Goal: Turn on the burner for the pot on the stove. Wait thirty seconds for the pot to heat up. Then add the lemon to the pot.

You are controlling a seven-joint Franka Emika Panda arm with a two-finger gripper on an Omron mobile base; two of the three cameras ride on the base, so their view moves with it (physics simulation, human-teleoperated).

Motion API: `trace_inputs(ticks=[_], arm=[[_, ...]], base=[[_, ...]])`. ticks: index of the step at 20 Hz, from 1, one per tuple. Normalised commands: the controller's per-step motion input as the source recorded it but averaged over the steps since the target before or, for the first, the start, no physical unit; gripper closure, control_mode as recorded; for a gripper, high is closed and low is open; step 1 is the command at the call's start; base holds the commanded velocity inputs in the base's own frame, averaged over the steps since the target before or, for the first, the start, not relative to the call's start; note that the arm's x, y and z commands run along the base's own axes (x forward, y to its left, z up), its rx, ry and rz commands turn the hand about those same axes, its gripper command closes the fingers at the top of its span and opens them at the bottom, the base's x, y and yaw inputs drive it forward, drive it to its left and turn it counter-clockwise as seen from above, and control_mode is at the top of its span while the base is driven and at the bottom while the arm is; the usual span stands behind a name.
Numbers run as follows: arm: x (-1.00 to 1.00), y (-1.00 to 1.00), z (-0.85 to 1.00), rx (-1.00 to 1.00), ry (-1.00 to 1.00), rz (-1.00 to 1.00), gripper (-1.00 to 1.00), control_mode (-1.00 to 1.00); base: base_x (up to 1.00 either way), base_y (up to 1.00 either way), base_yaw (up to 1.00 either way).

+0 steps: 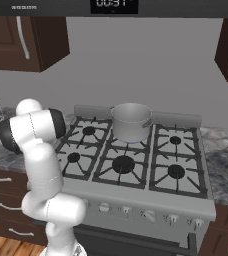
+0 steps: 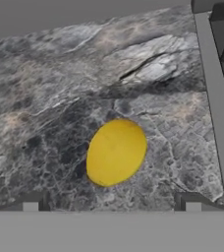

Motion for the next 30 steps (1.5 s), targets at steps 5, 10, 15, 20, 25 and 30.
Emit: trace_inputs(ticks=[5, 10, 15, 20, 25, 30], arm=[[0.18, 0.0, -0.14, 0.0, 0.0, 0.0, -1.0, -1.0], [0.22, 0.0, -0.15, 0.0, 0.0, 0.0, -1.0, -1.0], [0.2, 0.03, -0.12, 0.0, 0.0, 0.0, -1.0, -1.0], [0.19, 0.13, -0.1, 0.0, 0.0, 0.0, -1.0, -1.0], [0.18, 0.12, -0.13, 0.0, 0.0, 0.0, -1.0, -1.0], [0.09, 0.07, -0.11, 0.0, 0.0, 0.0, 1.0, -1.0]], base=[[0.0, 0.0, 0.0], [0.0, 0.0, 0.0], [0.0, 0.0, 0.0], [0.0, 0.0, 0.0], [0.0, 0.0, 0.0], [0.0, 0.0, 0.0]])
